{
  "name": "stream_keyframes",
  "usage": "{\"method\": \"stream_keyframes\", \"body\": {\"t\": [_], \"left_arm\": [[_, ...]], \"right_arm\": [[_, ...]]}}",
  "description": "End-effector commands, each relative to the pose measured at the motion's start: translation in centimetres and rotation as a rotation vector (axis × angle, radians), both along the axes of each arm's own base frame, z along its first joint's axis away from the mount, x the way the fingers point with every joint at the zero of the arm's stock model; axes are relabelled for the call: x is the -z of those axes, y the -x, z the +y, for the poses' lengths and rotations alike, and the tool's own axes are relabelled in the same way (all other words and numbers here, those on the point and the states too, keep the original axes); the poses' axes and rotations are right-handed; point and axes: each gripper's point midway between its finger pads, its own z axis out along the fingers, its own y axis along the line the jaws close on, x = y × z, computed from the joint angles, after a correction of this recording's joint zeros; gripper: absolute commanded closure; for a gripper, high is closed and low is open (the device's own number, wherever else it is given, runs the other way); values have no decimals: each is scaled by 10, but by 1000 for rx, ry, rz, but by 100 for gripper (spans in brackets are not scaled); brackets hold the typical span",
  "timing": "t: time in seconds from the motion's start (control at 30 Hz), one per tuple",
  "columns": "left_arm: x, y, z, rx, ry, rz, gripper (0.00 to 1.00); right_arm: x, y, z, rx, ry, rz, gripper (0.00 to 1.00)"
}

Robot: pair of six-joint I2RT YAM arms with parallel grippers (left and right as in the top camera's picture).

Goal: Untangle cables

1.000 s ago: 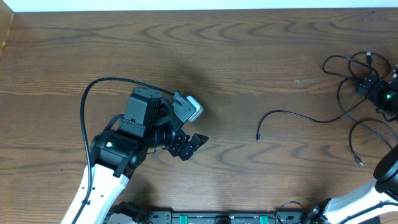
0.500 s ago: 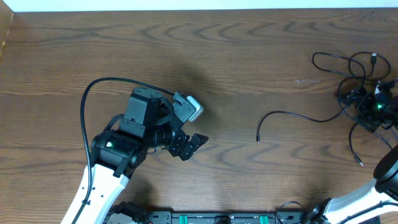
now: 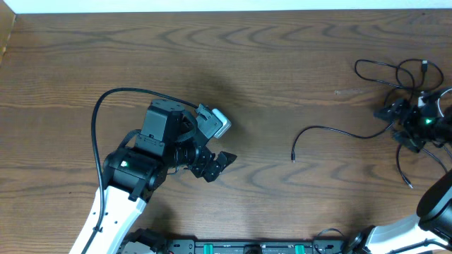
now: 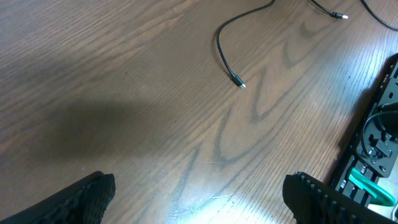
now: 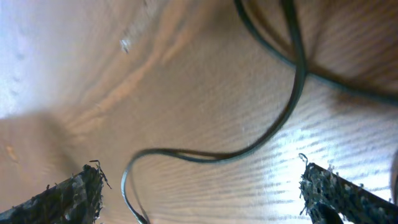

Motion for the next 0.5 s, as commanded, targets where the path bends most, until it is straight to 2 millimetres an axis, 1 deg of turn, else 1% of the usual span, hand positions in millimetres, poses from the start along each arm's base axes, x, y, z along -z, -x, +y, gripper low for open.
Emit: {"method": "stream_keyframes", "body": {"t": [0.0, 0.1, 0.27, 0.37, 0.47], "left_arm": [[-8, -2, -1, -3, 4, -20, 9], [-8, -2, -1, -3, 4, -20, 9], [-8, -2, -1, -3, 4, -20, 9], [-8, -2, -1, -3, 4, -20, 9], [-8, -2, -1, -3, 4, -20, 9]], "right_arm": [[4, 1, 11, -59, 43, 11, 1], [7, 0, 27, -101, 36, 13, 1], [4, -10, 67, -203, -3, -19, 1], [4, -18, 93, -216, -19, -6, 1], [2, -27, 124, -248, -29, -8, 1]]}}
